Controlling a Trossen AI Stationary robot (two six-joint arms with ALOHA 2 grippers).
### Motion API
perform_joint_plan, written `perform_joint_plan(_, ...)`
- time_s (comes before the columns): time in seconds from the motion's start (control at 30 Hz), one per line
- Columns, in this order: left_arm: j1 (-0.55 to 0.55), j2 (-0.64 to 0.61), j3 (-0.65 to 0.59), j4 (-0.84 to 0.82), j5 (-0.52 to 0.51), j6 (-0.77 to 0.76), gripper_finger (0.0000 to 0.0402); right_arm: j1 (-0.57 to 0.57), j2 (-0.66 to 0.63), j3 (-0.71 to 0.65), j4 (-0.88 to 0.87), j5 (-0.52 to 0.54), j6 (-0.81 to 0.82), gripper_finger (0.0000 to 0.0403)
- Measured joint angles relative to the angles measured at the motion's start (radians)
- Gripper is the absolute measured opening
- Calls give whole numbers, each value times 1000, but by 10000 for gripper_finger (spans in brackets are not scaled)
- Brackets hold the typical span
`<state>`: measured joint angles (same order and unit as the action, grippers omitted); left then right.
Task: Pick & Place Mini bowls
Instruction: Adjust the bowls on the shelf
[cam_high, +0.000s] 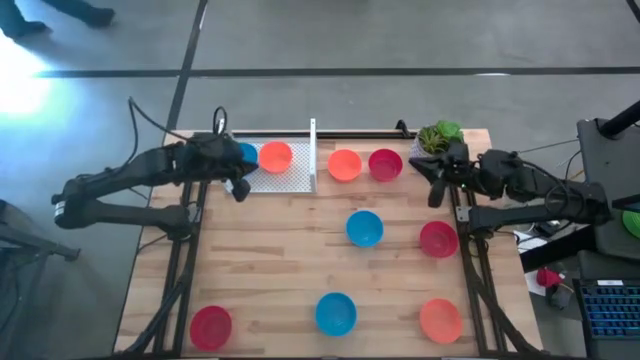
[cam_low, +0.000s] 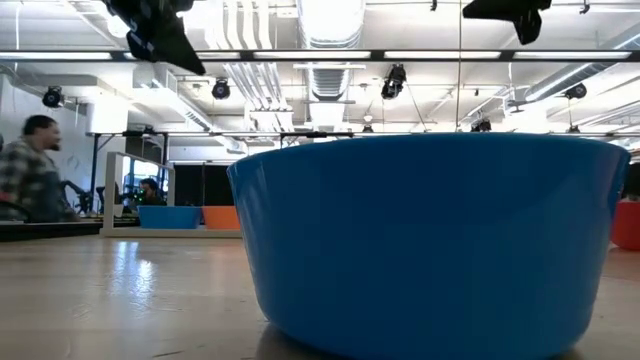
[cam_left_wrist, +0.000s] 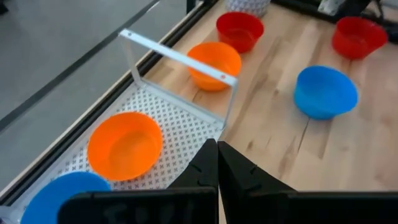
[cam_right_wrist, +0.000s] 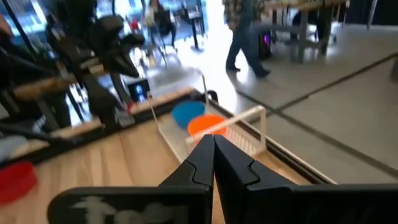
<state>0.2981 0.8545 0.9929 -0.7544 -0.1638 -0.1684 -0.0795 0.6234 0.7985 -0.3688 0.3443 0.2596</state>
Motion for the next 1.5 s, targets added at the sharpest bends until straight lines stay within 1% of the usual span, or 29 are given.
perform_joint_plan(0.13,0,42,-17,0,0,19,0,0,53,85,-116,0,0,8)
perform_joint_plan(0.2,0,75,-29,-2,0,30,0,0,74,118,-146,0,-1,8)
perform_joint_plan(0.53,9,275,-51,-8,2,52,0,0,127,207,-181,-1,-31,8)
perform_joint_plan(0.73,66,368,-51,-8,7,50,0,0,123,217,-205,-2,-31,8)
perform_joint_plan(1.07,170,520,-51,-8,93,65,0,0,122,232,-204,-4,-35,8)
perform_joint_plan(1.33,245,652,-22,25,95,22,0,0,121,246,-203,-4,-51,8)
perform_joint_plan(1.5,266,685,-7,31,94,-17,0,0,121,257,-204,-3,-53,8)
